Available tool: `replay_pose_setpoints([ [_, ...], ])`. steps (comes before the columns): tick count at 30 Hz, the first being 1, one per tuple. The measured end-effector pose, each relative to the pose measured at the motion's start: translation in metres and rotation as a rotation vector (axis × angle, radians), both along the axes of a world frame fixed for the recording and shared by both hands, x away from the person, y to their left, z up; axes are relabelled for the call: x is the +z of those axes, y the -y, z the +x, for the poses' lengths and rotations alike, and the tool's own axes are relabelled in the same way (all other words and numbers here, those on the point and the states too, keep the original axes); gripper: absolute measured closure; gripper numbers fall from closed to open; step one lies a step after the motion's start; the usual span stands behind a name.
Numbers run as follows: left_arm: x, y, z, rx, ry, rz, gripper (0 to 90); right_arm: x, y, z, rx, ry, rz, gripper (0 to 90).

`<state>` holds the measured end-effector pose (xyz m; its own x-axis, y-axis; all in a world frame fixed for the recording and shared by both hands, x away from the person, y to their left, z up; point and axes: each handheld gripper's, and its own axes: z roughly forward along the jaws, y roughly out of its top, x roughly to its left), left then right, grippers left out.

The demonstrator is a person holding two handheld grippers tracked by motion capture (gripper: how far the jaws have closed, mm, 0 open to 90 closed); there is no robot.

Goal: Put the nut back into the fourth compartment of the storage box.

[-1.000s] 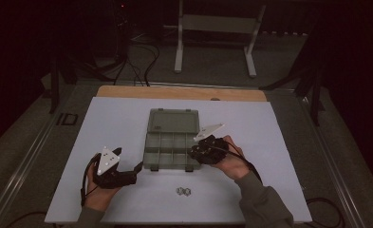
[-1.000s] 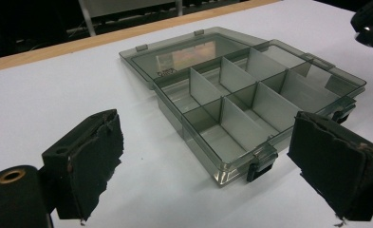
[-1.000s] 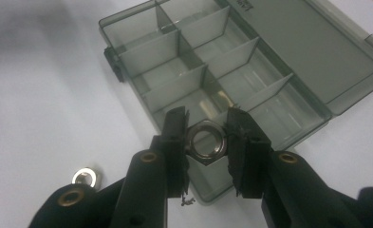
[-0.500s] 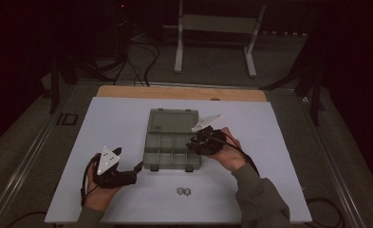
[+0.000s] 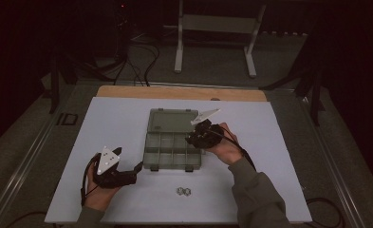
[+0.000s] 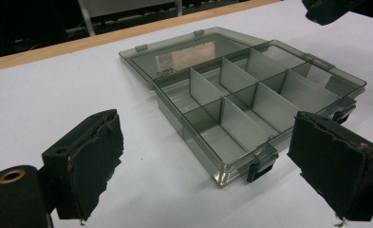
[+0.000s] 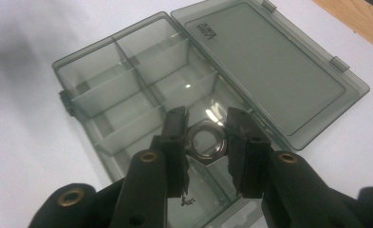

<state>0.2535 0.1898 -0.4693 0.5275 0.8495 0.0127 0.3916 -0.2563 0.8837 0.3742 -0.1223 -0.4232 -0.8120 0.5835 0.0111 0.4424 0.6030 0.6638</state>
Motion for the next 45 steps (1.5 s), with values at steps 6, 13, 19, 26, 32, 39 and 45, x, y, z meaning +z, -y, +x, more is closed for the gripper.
replay_pose_setpoints([
  [6,0.0,0.0,0.0,0.0,0.0,-0.002,10.6,-0.008,-0.001,0.008,-0.018,-0.022,-0.021,69.9],
  [13,0.0,0.0,0.0,0.0,0.0,-0.001,10.6,-0.016,-0.003,0.015,-0.035,-0.035,-0.036,69.8],
  [19,0.0,0.0,0.0,0.0,0.0,-0.001,10.6,-0.019,-0.003,0.019,-0.044,-0.046,-0.045,69.8],
  [26,0.0,0.0,0.0,-0.001,0.0,0.0,10.6,-0.024,-0.004,0.022,-0.054,-0.061,-0.058,69.8],
  [32,0.0,0.0,0.0,0.0,0.001,-0.001,10.6,-0.028,-0.007,0.024,-0.055,-0.069,-0.073,69.7],
  [39,0.0,0.0,0.0,0.0,0.0,0.0,10.6,-0.032,-0.008,0.025,-0.061,-0.08,-0.087,69.5],
  [45,0.0,0.0,0.0,0.0,0.001,0.0,10.6,-0.034,-0.009,0.025,-0.058,-0.088,-0.093,69.3],
])
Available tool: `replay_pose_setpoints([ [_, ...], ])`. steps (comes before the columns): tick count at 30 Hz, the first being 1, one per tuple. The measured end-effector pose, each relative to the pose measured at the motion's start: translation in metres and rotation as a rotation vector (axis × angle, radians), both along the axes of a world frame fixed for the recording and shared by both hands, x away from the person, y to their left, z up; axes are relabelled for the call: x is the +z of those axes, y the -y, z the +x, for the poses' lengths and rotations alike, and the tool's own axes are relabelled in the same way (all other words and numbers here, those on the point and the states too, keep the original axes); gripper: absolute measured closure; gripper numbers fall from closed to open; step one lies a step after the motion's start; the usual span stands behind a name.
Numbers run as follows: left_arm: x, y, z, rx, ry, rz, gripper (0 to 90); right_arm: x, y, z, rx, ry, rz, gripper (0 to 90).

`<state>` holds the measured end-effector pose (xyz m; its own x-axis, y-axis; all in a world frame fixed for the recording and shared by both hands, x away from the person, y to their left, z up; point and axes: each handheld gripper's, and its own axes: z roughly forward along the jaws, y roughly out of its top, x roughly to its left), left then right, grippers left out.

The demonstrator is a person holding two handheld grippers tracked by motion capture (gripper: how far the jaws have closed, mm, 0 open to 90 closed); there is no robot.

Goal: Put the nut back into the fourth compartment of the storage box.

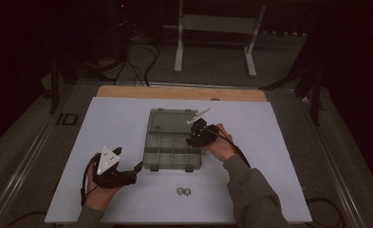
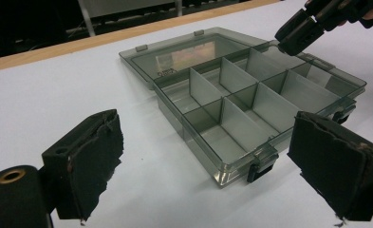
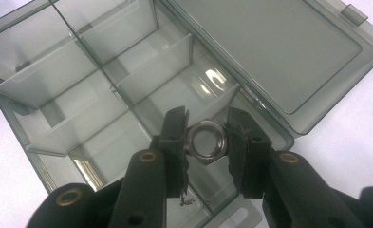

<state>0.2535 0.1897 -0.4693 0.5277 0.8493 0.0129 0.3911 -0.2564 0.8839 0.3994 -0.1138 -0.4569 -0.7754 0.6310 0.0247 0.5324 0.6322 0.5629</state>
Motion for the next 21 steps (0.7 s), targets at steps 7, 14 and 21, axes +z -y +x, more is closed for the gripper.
replay_pose_setpoints([
  [7,0.0001,-0.0002,-0.0001,0.0,-0.001,-0.001,10.6,-0.002,-0.0018,-0.0003,0.0,-0.003,-0.008,69.0],
  [14,-0.0001,0.0,0.0001,-0.001,0.0,0.0,10.6,-0.0023,-0.0015,-0.0006,-0.002,-0.005,-0.01,68.5],
  [21,-0.0002,0.0002,0.0,0.0,0.0,0.0,10.6,0.0018,0.0011,-0.002,-0.012,0.005,0.012,58.5],
])
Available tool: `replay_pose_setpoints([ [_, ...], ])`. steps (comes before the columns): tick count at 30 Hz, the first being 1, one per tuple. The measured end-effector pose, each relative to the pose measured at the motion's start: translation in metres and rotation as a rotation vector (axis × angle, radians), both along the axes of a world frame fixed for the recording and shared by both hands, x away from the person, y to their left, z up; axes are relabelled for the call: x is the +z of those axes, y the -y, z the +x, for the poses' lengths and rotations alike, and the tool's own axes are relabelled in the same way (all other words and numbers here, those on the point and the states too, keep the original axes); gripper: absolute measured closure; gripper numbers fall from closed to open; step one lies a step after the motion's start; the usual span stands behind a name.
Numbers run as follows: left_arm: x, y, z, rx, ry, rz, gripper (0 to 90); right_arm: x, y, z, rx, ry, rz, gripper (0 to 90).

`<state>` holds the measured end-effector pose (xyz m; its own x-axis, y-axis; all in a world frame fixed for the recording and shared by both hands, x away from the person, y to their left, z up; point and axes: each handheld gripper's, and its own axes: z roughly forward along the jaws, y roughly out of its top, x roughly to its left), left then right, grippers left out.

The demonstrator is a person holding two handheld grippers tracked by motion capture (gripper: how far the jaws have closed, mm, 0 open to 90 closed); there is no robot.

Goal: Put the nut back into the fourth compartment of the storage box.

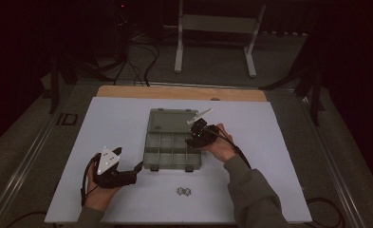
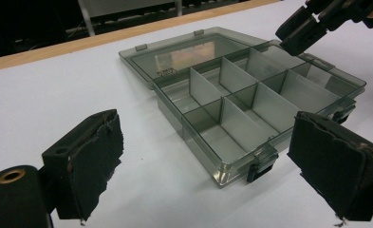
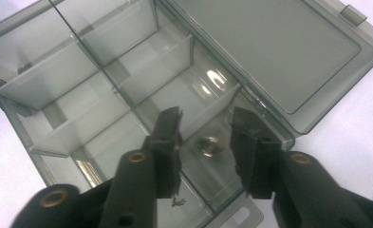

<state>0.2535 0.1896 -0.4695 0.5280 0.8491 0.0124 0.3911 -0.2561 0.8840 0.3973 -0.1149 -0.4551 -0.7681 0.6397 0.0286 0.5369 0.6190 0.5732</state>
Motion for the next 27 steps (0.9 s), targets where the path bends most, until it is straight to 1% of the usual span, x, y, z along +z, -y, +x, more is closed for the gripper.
replay_pose_setpoints([
  [4,0.0,0.0,0.0,0.0,-0.001,0.0,10.6,0.003,0.002,-0.002,-0.005,0.001,0.018,50.4],
  [8,0.0,0.0,0.0,0.0,0.0,0.001,10.6,0.005,0.004,-0.006,0.0,0.011,0.047,45.3],
  [17,0.0,-0.001,0.0,0.003,0.0,-0.001,10.6,0.01,0.006,-0.016,0.001,0.02,0.081,31.8],
  [19,0.0,-0.001,0.0,0.003,0.0,-0.002,10.6,0.012,0.006,-0.019,0.011,0.027,0.083,30.4],
  [22,0.001,-0.001,-0.001,0.003,0.0,-0.001,10.6,0.015,0.004,-0.025,0.023,0.049,0.09,29.1],
  [27,0.001,-0.001,-0.001,0.004,0.001,-0.002,10.6,0.019,0.001,-0.033,0.037,0.065,0.096,26.4],
])
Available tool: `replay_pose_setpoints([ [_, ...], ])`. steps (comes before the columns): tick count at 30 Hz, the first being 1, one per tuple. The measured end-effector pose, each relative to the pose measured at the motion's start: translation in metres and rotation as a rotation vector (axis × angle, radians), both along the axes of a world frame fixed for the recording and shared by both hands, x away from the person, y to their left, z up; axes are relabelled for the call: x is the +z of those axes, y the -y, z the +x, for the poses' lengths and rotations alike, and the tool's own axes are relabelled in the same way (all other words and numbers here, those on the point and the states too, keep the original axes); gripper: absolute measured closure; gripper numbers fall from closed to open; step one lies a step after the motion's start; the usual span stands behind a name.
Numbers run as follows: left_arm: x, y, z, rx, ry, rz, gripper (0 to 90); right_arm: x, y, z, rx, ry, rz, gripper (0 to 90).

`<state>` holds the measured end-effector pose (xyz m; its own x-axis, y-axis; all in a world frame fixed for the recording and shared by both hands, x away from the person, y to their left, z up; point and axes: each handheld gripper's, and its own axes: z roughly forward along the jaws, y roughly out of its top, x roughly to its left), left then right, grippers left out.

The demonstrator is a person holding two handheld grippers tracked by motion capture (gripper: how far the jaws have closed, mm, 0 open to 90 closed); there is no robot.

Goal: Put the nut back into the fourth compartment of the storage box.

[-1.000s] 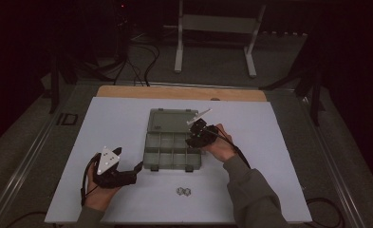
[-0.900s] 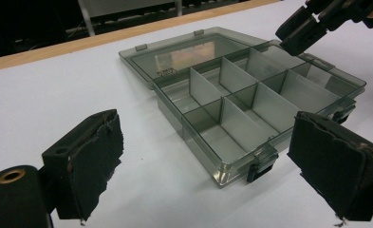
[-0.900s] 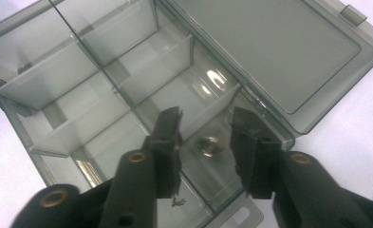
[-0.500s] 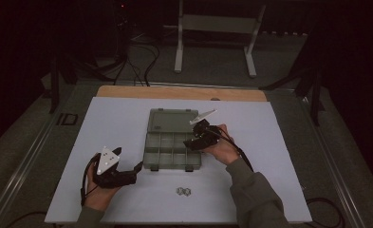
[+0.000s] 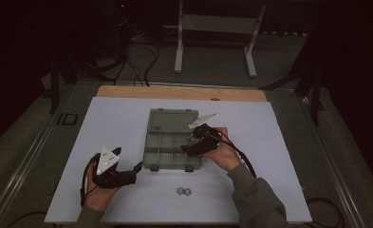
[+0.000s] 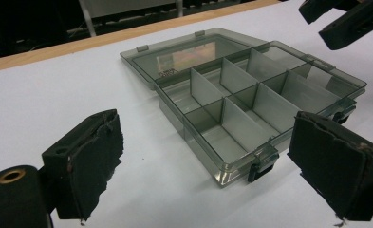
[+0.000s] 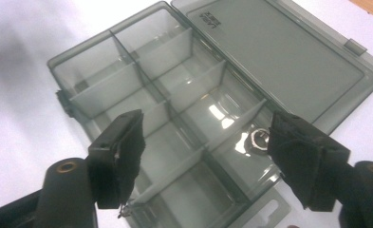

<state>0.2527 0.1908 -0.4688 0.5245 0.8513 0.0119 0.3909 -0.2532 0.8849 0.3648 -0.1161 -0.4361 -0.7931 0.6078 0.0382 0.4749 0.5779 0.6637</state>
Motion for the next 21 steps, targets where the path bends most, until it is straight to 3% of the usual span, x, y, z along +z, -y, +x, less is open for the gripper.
replay_pose_setpoints([
  [13,0.0,0.001,0.0,-0.003,0.001,0.0,10.6,0.002,0.003,-0.015,0.016,0.03,0.017,23.4],
  [21,0.0,0.0,0.0,-0.002,0.001,-0.001,10.6,0.006,-0.001,-0.029,0.057,0.055,0.029,22.8],
])
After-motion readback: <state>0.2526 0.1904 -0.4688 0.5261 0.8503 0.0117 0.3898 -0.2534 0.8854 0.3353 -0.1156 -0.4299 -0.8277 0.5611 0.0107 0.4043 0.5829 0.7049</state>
